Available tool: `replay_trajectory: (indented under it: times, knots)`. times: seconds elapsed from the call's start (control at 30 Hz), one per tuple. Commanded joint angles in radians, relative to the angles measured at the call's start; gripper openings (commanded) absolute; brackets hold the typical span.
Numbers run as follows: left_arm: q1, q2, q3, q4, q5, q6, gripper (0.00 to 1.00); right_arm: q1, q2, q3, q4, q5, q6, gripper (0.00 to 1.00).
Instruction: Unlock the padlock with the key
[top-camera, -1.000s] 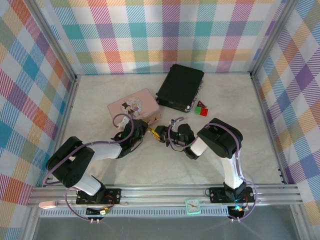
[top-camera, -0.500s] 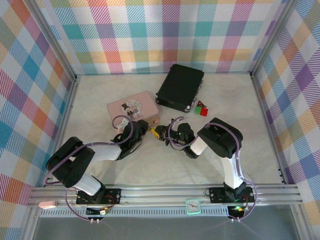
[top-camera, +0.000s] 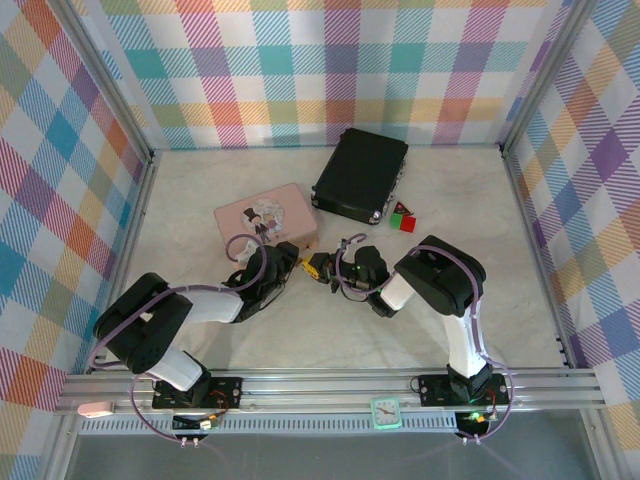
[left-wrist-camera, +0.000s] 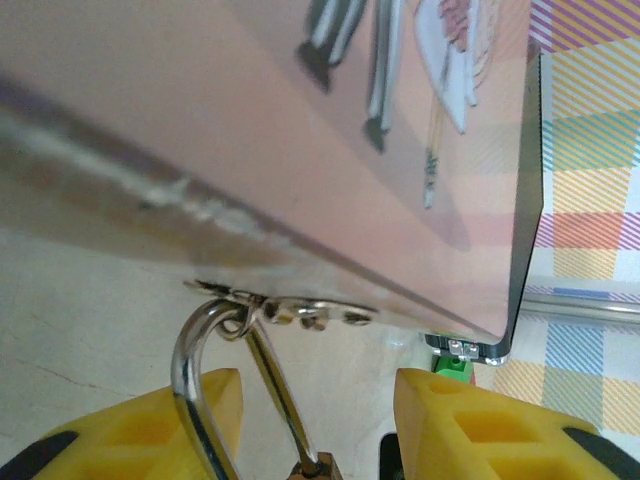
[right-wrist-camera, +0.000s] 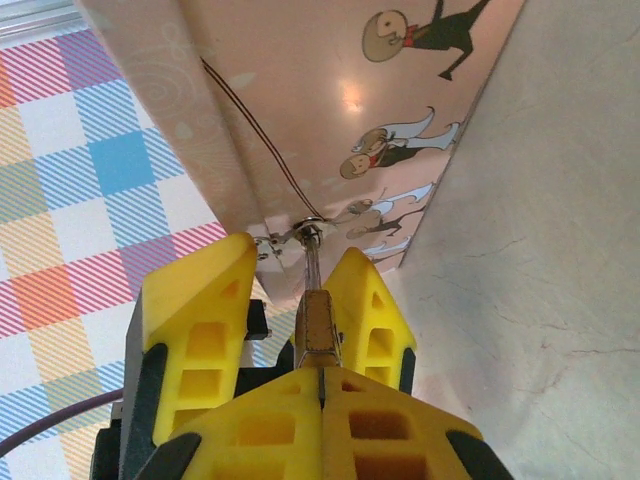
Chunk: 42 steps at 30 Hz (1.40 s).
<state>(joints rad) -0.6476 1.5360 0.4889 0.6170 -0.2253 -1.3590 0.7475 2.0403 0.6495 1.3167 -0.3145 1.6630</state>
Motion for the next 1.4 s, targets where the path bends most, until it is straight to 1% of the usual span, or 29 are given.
replay_trajectory:
  times: [0.0, 0.1, 0.17, 0.27, 0.33, 0.4, 0.43, 0.5, 0.63, 0.77, 0.83, 0.9, 1.0, 1.1, 1.17, 1.2, 1.33, 1.37]
  knots:
    - [-0.016, 0.054, 0.024, 0.1, 0.023, -0.068, 0.4, 0.014, -0.014, 0.019, -0.001, -0.017, -0.022, 0.0]
    - [-0.021, 0.109, 0.012, 0.189, 0.035, -0.111, 0.36, 0.014, -0.011, 0.018, 0.003, -0.012, -0.022, 0.0]
    - [-0.023, 0.135, 0.009, 0.233, 0.043, -0.137, 0.31, 0.015, -0.008, 0.016, 0.002, -0.012, -0.02, 0.0]
    - [-0.024, 0.141, 0.004, 0.251, 0.039, -0.138, 0.16, 0.013, -0.009, 0.013, 0.003, -0.008, -0.02, 0.0]
    - [-0.024, 0.127, 0.002, 0.238, 0.03, -0.13, 0.08, 0.013, -0.012, 0.006, 0.003, -0.002, -0.024, 0.0]
    - [-0.024, 0.11, 0.0, 0.208, 0.022, -0.124, 0.03, 0.013, -0.018, 0.002, 0.0, 0.002, -0.03, 0.0]
    - [-0.024, 0.101, 0.0, 0.194, 0.021, -0.119, 0.01, 0.013, -0.022, -0.001, -0.003, 0.002, -0.031, 0.02]
    - [-0.024, 0.091, 0.001, 0.175, 0.018, -0.112, 0.0, 0.013, -0.03, -0.003, -0.007, 0.002, -0.038, 0.1]
    - [-0.024, 0.09, 0.002, 0.175, 0.019, -0.112, 0.0, 0.013, -0.05, -0.004, -0.019, 0.001, -0.052, 0.19]
    - [-0.024, 0.103, 0.01, 0.184, 0.025, -0.112, 0.0, 0.013, -0.064, -0.002, -0.033, -0.001, -0.057, 0.21]
    - [-0.024, 0.11, 0.013, 0.19, 0.028, -0.112, 0.0, 0.014, -0.066, -0.001, -0.033, -0.002, -0.057, 0.18]
    - [-0.024, 0.114, 0.018, 0.194, 0.033, -0.112, 0.0, 0.013, -0.063, 0.002, -0.033, -0.002, -0.055, 0.12]
    - [-0.024, 0.114, 0.02, 0.197, 0.036, -0.112, 0.0, 0.013, -0.053, 0.007, -0.022, -0.002, -0.05, 0.05]
    - [-0.024, 0.107, 0.019, 0.193, 0.037, -0.103, 0.0, 0.013, -0.039, 0.013, 0.007, 0.002, -0.029, 0.01]
    - [-0.024, 0.102, 0.017, 0.186, 0.033, -0.097, 0.0, 0.013, -0.036, 0.02, 0.019, -0.004, -0.017, 0.01]
    - [-0.024, 0.1, 0.015, 0.185, 0.032, -0.095, 0.0, 0.013, -0.037, 0.021, 0.021, -0.007, -0.013, 0.02]
    - [-0.024, 0.099, 0.009, 0.192, 0.022, -0.091, 0.0, 0.013, -0.074, 0.023, -0.018, -0.02, -0.025, 0.18]
    - [-0.024, 0.102, 0.007, 0.2, 0.022, -0.092, 0.0, 0.013, -0.086, 0.023, -0.039, -0.021, -0.034, 0.19]
